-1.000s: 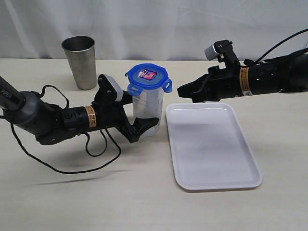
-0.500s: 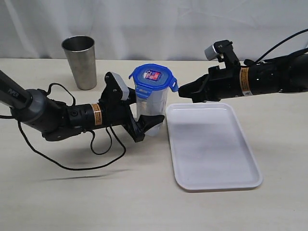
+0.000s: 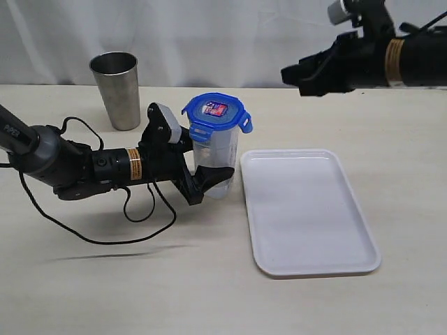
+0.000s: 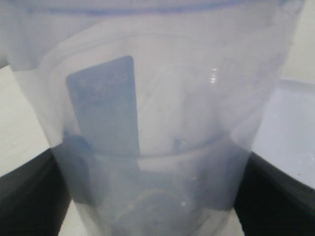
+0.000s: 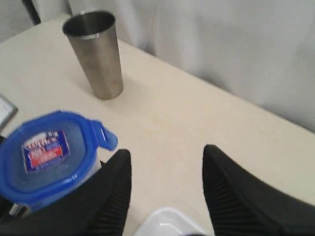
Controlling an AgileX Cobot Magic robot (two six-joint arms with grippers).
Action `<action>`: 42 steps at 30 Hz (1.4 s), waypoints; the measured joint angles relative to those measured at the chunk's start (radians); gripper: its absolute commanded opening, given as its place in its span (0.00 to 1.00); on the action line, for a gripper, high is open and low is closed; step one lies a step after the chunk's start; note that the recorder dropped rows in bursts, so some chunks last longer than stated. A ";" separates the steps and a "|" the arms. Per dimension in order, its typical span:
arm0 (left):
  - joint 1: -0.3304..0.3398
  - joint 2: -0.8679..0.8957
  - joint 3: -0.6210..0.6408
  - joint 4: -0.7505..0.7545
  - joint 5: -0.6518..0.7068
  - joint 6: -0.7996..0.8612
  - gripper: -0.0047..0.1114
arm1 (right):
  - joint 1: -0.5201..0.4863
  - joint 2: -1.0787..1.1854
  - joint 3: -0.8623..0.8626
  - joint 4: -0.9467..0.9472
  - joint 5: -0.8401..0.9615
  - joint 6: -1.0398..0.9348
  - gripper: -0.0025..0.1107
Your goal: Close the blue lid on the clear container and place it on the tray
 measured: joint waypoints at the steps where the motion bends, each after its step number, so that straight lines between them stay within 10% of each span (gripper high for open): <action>1: 0.000 0.000 0.000 0.000 0.000 -0.002 0.04 | 0.008 -0.031 0.000 -0.005 0.009 0.020 0.40; 6: 0.000 0.000 0.000 0.000 0.000 -0.002 0.04 | 0.160 -0.186 0.000 -0.044 0.105 0.008 0.33; 16: 0.000 0.000 0.000 0.004 0.000 -0.002 0.04 | 0.620 -0.176 -0.078 0.216 1.083 -0.333 0.42; 28: 0.000 0.000 0.000 0.004 0.000 -0.006 0.04 | 0.649 0.057 -0.445 1.490 1.359 -1.518 0.42; 42: 0.002 0.000 0.000 0.020 -0.006 -0.006 0.04 | 0.651 0.218 -0.454 1.400 1.412 -1.683 0.42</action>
